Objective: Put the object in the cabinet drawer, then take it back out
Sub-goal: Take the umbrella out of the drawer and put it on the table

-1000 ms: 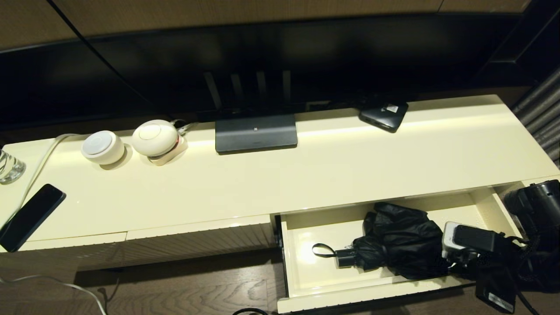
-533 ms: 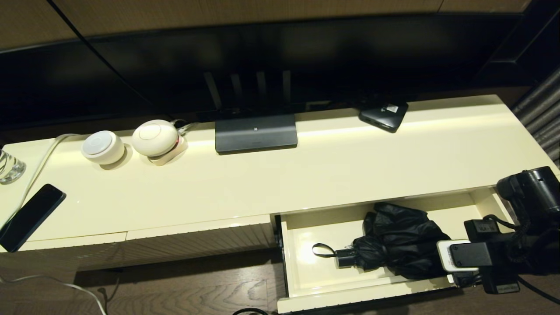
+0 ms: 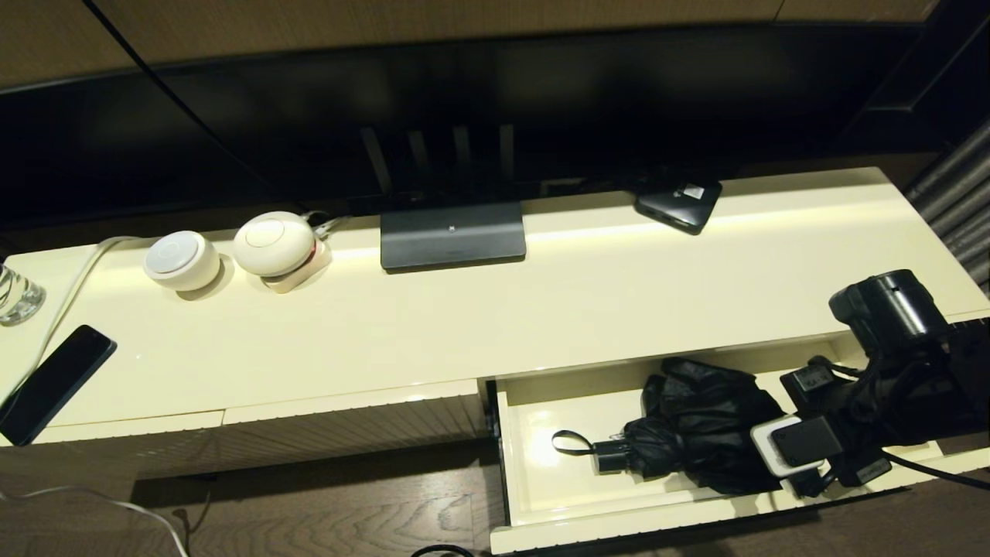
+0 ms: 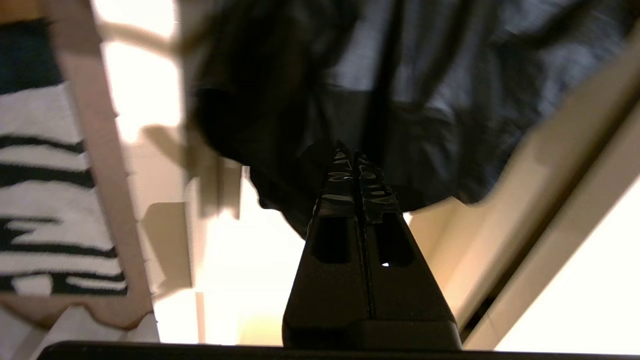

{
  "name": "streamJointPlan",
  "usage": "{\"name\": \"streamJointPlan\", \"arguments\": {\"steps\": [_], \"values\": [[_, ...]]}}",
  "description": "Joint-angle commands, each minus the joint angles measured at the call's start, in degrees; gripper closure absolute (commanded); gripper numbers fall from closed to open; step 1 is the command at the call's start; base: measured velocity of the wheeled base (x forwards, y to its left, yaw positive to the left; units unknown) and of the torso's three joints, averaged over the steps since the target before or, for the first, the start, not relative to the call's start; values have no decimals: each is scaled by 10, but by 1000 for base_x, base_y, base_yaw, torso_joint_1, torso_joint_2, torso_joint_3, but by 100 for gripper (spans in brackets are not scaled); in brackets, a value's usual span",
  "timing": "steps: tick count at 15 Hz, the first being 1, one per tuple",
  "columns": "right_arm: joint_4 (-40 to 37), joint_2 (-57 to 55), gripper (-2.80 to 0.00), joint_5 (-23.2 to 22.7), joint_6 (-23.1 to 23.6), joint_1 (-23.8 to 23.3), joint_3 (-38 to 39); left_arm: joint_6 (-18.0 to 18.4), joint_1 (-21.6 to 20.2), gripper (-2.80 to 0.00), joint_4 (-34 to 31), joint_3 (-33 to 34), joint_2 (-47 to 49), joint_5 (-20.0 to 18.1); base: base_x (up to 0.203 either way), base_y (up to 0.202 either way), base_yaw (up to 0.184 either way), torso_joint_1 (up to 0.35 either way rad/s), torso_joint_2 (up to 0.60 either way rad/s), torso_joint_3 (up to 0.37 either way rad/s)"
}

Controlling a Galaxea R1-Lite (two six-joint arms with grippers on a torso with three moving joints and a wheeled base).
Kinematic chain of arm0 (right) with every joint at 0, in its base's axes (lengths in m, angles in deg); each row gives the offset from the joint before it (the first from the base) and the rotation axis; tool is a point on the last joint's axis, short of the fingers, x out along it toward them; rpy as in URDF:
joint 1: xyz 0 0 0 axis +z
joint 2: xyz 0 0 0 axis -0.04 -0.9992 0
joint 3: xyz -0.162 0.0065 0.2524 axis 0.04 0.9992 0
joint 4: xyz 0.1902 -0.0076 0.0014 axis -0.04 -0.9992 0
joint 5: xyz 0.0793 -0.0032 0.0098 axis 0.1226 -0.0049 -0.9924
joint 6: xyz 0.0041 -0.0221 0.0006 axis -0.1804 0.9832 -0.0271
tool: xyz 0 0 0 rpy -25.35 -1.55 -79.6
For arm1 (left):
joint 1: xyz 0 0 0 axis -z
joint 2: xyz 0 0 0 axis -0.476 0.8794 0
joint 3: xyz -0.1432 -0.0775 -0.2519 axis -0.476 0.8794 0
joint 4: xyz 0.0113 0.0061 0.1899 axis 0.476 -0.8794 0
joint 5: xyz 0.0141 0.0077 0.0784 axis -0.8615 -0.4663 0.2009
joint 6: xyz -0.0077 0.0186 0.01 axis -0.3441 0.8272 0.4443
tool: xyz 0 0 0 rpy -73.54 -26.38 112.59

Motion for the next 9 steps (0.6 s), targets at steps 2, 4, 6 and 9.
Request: {"name": "streamJointPlan", "arguments": {"steps": [2,4,6,9], "values": [[-56,-3,0,1,7,2,-43,0,0,0,0,2,1,0,0,0,0,0,0,0],[-106,-2,0,3,7,2,-75,0,0,0,0,2,1,0,0,0,0,0,0,0],[-129,-13,0,3,7,2,-91,0,0,0,0,2,1,0,0,0,0,0,0,0],[-127,-23,0,2,4,0,-91,0,0,0,0,2,1,0,0,0,0,0,0,0]]}}
